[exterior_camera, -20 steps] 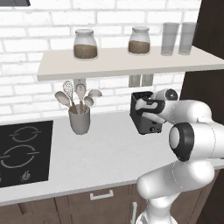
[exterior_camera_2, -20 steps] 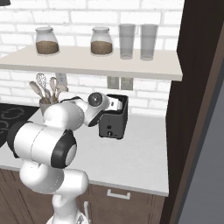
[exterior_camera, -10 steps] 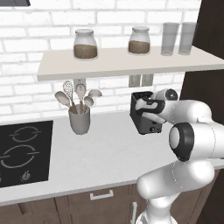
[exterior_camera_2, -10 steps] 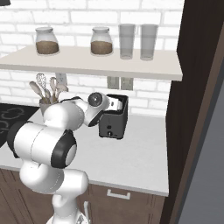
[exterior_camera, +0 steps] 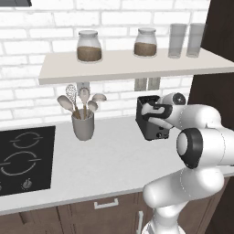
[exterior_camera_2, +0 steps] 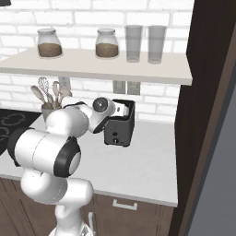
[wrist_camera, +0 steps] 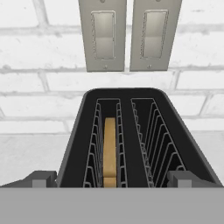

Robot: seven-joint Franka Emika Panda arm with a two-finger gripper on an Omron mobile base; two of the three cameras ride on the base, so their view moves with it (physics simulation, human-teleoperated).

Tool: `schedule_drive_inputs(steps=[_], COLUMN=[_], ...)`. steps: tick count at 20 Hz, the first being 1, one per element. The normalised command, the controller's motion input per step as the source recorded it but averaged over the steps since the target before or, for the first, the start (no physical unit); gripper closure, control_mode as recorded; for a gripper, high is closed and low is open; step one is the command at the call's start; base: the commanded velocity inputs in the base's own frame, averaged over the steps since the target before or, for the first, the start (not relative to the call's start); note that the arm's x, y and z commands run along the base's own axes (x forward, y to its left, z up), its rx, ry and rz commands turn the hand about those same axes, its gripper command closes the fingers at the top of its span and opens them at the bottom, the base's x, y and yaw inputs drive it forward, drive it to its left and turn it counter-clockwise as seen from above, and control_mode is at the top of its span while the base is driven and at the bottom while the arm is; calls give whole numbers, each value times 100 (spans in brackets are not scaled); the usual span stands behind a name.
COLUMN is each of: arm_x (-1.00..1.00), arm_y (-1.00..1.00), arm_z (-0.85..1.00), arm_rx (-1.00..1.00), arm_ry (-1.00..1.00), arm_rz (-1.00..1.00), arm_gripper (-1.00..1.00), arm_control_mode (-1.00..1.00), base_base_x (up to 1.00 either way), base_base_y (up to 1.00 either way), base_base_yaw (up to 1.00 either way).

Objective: Start the toaster. Once the lever pops up, take the bread to the plate on the dining counter.

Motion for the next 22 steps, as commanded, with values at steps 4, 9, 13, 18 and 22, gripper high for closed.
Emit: schedule_drive_inputs(steps=[4,9,13,18,22], arm_x=[0,0,0,0,0], arm_y=[0,0,0,0,0], arm_z=[0,0,0,0,0], arm_rx=[0,0,0,0,0], arm_ry=[0,0,0,0,0], arm_rz=[0,0,0,0,0], arm_gripper=[-100,-100,-100,-100,-100], arm_control_mode=[-100,-100,-100,-100,-100], base_base_x=[0,0,0,0,0], base_base_y=[0,0,0,0,0], base_base_yaw=[0,0,0,0,0])
